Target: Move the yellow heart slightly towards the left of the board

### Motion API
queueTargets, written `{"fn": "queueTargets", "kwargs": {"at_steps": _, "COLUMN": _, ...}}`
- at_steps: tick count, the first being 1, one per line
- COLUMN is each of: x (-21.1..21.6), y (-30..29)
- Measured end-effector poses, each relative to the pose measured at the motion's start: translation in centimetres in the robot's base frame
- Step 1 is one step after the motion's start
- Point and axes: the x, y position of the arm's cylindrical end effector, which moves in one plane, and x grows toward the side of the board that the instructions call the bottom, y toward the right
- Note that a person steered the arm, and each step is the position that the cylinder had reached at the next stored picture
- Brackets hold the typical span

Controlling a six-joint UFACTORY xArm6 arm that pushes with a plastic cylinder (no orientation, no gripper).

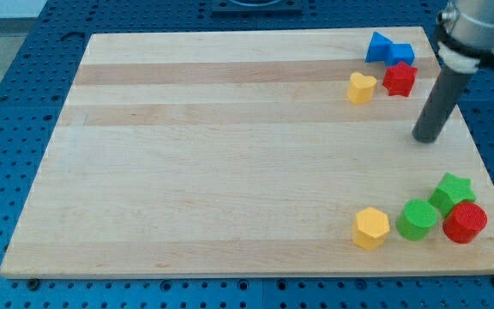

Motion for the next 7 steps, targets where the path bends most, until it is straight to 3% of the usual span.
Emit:
{"fn": "queueTargets", "kwargs": {"at_steps": 3, "x": -6.9, "y": -3.7}}
{"fn": "queueTargets", "kwargs": {"at_steps": 5, "x": -6.8, "y": -4.7}}
{"fn": "queueTargets", "kwargs": {"at_steps": 7, "x": -8.5, "y": -11.8}}
